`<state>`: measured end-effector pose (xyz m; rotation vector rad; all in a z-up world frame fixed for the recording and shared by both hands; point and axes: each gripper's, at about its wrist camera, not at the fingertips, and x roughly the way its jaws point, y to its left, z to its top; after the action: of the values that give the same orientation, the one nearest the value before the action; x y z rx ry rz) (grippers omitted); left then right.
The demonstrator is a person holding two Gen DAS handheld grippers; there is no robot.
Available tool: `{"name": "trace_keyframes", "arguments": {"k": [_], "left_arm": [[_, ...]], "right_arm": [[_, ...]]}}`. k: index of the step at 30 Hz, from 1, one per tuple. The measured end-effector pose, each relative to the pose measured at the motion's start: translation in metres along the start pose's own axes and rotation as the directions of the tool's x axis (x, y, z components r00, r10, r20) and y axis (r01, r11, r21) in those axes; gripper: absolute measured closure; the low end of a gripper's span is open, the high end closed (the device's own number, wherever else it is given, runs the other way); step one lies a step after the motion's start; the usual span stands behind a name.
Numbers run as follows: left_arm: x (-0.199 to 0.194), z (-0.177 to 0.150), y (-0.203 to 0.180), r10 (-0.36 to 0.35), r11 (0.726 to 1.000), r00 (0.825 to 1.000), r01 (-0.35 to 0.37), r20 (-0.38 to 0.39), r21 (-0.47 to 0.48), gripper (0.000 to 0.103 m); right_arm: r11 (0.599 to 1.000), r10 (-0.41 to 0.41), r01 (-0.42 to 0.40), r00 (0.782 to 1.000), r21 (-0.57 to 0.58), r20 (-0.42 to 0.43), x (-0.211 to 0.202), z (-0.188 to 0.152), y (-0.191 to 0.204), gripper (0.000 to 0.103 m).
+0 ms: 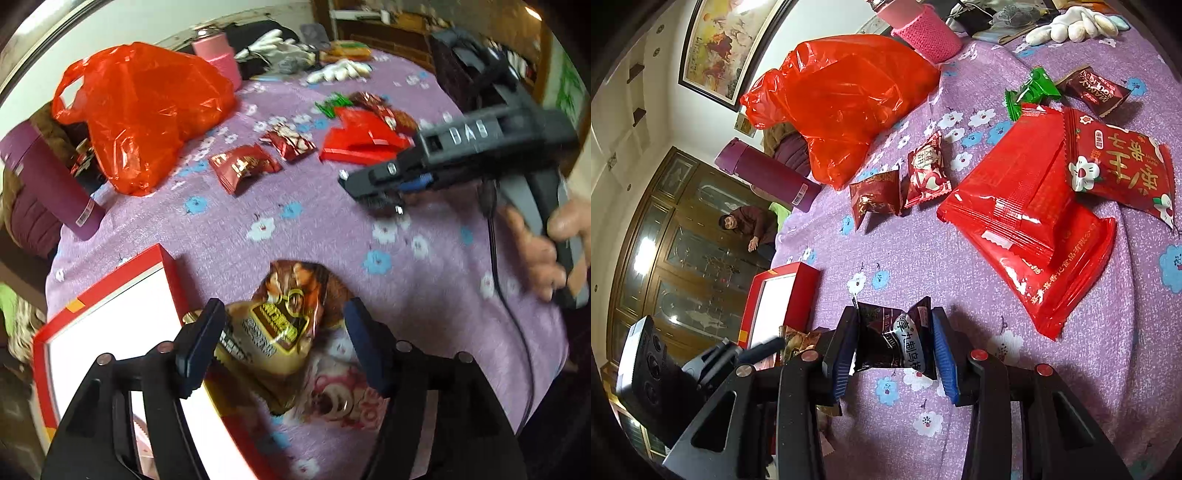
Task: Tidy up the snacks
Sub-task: 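Carry both packets over the white tray and open both tools to drop them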
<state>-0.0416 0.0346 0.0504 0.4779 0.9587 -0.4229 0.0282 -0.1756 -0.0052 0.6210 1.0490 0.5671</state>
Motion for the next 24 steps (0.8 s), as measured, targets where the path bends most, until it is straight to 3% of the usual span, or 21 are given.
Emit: {"name": "trace_keyframes", "arguments": {"k": [4, 8, 10, 13, 18, 24], "left_arm": [[0.012, -0.002, -0.002, -0.002, 0.999, 0.999, 0.003, -0.041, 0.034, 0.034], [0.027, 0.001, 0.001, 0.011, 1.0, 0.998, -0.011, -0.055, 0.007, 0.035], [0.031, 0.0, -0.004, 0.032, 0.999, 0.998, -0.031, -0.047, 0.023, 0.057], [0.024, 0.003, -0.003, -0.012, 1.0, 1.0, 0.012, -0.015, -0.015, 0.07], [0.017, 0.006, 0.002, -0.025, 0.995, 0.999, 0.028, 0.036, -0.093, 0.078], [-0.006, 0.003, 0.014, -0.04, 0.984, 0.994, 0.058, 0.104, -0.17, 0.079]], "right_arm": [[1.0, 0.001, -0.001, 1.0, 0.001, -0.002, 0.0, -0.001, 0.0, 0.063], [1.0, 0.003, -0.003, 1.0, 0.004, -0.004, 0.0, -0.001, 0.0, 0.062], [1.0, 0.005, -0.005, 1.0, 0.01, -0.003, 0.0, 0.0, -0.001, 0.062], [1.0, 0.006, -0.006, 1.0, 0.008, -0.002, -0.001, -0.001, -0.001, 0.062], [1.0, 0.01, -0.01, 1.0, 0.002, -0.001, -0.002, -0.001, 0.001, 0.062], [1.0, 0.019, -0.019, 1.0, -0.011, -0.001, -0.001, -0.003, 0.004, 0.062]]}}
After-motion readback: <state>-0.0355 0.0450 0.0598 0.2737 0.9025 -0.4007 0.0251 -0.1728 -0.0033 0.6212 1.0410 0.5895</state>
